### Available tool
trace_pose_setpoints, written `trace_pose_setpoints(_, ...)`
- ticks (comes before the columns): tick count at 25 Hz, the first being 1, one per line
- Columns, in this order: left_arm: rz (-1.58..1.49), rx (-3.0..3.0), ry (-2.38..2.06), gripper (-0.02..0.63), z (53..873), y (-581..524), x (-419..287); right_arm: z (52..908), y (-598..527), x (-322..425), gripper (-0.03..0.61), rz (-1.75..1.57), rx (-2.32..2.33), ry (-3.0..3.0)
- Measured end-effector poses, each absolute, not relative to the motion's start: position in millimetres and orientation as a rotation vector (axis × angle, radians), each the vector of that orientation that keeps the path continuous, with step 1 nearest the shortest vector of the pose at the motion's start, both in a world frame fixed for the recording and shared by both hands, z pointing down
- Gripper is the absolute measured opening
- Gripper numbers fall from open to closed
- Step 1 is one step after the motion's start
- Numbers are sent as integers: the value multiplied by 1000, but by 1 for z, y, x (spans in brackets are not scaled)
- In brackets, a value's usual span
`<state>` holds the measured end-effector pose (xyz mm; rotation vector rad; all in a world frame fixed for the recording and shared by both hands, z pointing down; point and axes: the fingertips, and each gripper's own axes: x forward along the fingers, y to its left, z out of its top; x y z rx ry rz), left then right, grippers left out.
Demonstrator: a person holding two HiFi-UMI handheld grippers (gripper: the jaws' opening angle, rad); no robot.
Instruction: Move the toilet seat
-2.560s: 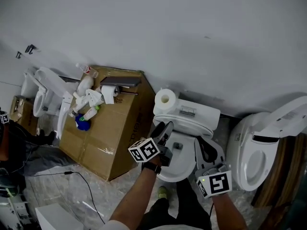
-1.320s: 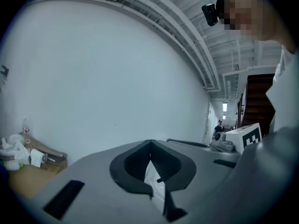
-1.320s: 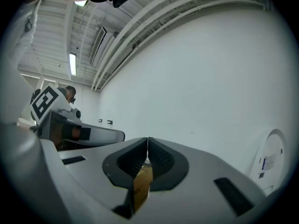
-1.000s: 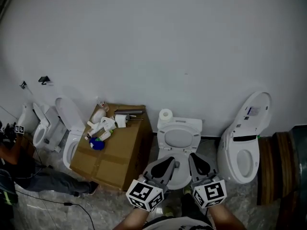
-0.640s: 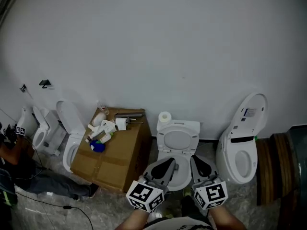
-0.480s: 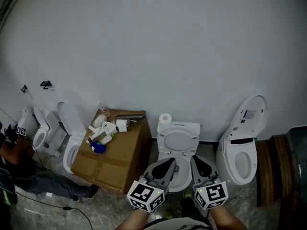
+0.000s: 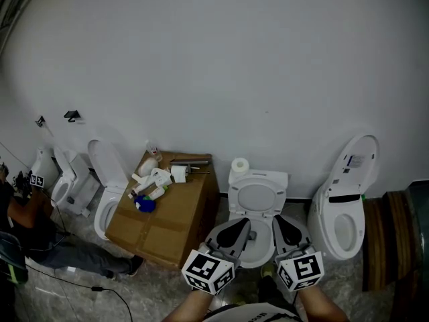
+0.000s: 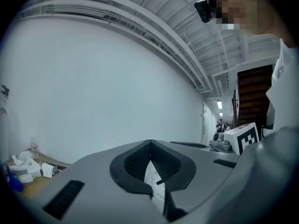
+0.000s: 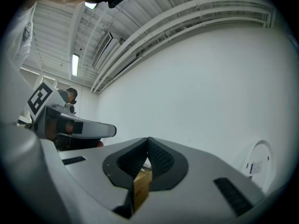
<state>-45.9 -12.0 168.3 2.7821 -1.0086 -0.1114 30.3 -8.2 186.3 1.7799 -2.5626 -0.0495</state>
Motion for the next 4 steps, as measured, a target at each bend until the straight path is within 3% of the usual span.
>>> trace_pose_setpoints(4, -105, 2772, -1018, 9, 169, -17, -56, 185, -14, 21, 15, -48, 1773, -2565)
